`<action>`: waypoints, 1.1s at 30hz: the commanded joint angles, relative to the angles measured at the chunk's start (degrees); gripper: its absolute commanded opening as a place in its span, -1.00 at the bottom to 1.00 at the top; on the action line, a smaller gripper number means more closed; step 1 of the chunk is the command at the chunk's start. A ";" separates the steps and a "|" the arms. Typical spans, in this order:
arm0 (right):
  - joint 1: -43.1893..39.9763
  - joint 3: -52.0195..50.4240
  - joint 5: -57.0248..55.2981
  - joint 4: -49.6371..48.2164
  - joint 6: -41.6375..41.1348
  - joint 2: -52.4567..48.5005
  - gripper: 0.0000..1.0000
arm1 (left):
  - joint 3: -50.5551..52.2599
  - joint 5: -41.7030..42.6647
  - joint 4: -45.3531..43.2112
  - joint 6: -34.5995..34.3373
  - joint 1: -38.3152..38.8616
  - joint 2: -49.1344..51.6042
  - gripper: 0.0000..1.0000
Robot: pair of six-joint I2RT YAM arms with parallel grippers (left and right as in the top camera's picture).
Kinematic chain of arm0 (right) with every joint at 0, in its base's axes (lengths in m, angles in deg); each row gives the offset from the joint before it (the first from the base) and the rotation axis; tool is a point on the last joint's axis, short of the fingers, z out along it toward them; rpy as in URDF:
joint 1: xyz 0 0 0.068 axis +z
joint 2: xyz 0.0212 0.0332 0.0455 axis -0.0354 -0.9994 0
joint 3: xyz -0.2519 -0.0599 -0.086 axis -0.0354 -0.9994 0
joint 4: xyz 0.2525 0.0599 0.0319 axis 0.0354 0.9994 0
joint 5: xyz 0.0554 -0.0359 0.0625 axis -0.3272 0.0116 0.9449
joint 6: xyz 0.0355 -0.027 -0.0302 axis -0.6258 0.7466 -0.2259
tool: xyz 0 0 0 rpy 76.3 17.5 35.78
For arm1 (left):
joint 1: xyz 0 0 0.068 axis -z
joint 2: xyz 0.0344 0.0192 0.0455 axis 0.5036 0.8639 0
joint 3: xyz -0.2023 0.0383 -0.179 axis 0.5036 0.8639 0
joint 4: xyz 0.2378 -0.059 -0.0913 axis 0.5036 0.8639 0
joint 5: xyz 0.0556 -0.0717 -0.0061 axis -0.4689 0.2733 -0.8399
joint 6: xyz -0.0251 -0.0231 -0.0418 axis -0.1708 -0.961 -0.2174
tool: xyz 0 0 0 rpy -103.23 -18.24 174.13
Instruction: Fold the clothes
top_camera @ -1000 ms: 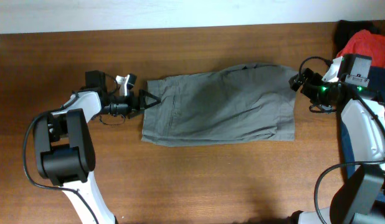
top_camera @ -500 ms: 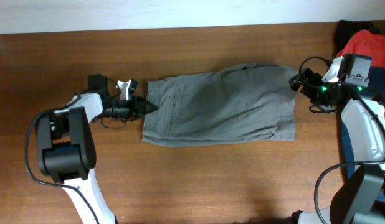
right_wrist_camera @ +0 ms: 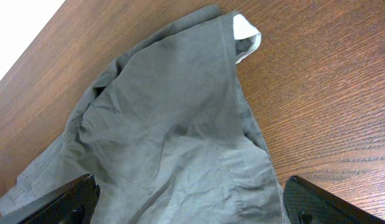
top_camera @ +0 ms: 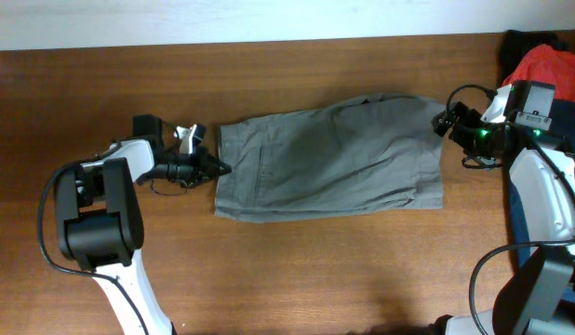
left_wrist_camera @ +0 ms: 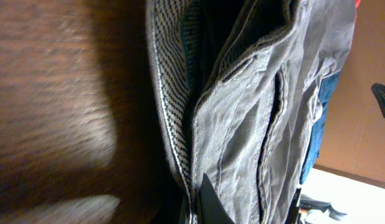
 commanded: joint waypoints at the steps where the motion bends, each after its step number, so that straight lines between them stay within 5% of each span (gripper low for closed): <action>1: -0.15 0.07 0.31 0.02 0.13 0.22 0.97 | -2.84 -11.08 6.49 0.46 -3.28 3.43 -0.99; 10: -0.15 0.07 0.31 0.02 0.13 0.22 0.97 | -13.79 -20.63 20.11 0.44 -9.51 3.43 -0.99; 18: -0.15 0.07 0.31 0.02 0.13 0.22 0.97 | -33.40 -33.97 36.98 0.46 -13.60 3.41 -0.99; 33: -0.15 0.07 0.31 0.04 0.13 0.22 0.97 | -70.71 -51.84 60.33 0.44 -6.43 3.43 -0.99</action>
